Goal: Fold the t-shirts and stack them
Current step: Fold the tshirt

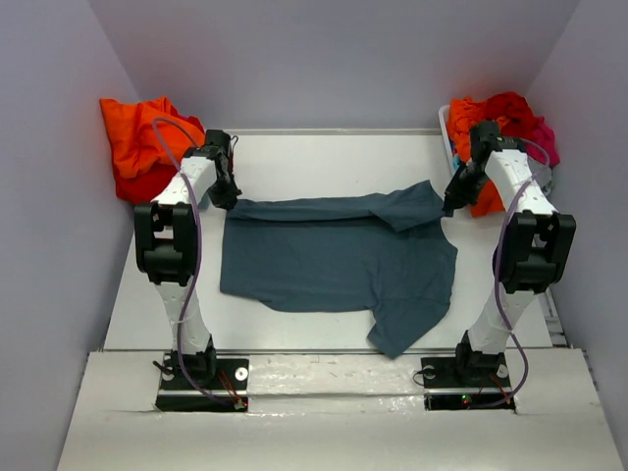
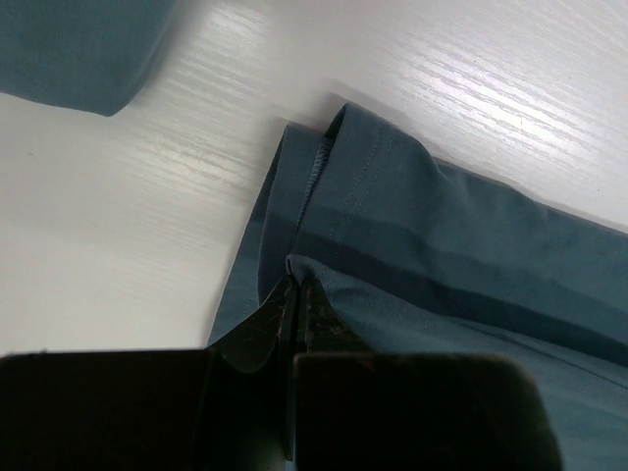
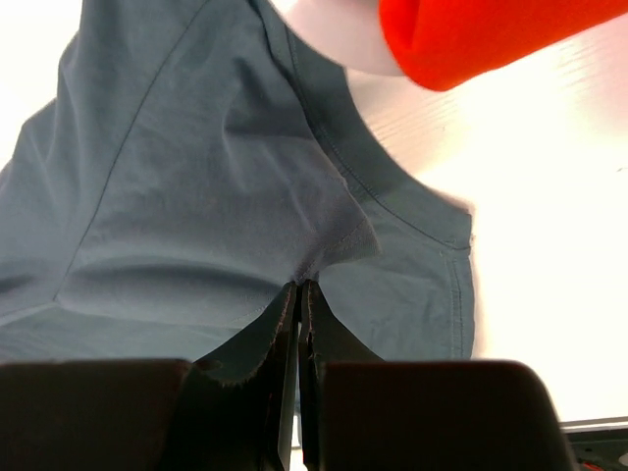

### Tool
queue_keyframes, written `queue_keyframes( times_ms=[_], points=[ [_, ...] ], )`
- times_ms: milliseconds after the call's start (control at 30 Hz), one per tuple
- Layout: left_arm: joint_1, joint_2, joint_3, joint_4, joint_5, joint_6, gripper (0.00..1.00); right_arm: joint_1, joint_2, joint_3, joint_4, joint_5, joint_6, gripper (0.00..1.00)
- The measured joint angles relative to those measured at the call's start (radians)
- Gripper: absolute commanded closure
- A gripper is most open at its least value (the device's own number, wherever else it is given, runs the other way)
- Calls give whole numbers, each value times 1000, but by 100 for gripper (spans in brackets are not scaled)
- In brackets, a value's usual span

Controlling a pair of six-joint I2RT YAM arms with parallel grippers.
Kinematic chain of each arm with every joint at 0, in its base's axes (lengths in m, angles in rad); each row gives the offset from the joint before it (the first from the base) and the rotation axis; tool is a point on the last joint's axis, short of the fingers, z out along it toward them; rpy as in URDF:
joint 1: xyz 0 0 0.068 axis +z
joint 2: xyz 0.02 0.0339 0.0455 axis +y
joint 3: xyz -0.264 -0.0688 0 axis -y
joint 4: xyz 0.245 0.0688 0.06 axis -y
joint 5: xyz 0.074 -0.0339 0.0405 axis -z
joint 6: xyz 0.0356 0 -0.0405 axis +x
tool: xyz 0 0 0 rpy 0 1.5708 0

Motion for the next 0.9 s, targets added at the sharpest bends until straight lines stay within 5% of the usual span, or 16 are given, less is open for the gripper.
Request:
queue_keyframes(
  times_ms=[267,600,900],
  points=[
    [3,0,-19,4,6,-2,94,3,21,-72,6,-51,-41,90],
    [6,-2,-21,14,31,-6,43,3,34,-122,8,-79,-90,66],
    [6,-2,-21,18,33,-11,43,3,34,-126,8,-93,-103,64]
  ],
)
